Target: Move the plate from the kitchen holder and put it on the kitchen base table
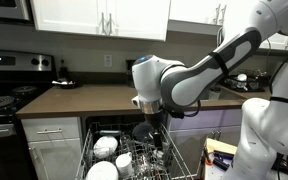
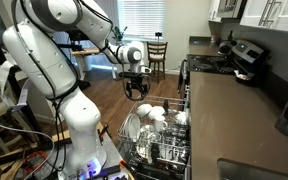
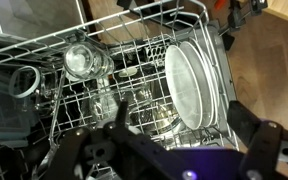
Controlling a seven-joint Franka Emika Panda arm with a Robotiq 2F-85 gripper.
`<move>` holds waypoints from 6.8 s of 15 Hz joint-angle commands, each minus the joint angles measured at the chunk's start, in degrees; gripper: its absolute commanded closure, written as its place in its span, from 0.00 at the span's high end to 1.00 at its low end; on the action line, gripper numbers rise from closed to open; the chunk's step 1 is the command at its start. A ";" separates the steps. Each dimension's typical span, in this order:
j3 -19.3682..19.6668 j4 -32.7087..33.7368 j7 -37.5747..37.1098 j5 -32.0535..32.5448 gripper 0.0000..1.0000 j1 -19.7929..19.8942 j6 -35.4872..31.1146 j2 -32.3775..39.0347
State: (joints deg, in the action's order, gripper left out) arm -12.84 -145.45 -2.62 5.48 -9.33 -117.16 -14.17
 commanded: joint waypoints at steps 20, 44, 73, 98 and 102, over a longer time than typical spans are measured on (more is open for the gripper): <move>4.01 -2.13 -4.46 7.49 1.00 -0.10 -16.14 18.41; 2.11 -7.17 13.91 3.93 1.00 0.26 -34.61 22.48; 4.43 -6.67 12.35 9.84 1.00 -0.66 -39.57 26.38; 2.28 -4.45 16.06 6.12 0.06 0.91 -33.85 29.41; 1.55 -2.70 18.20 3.68 0.06 1.42 -28.11 28.59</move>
State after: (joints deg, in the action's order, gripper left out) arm -9.73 -149.24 11.87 12.06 -9.36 -150.00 15.46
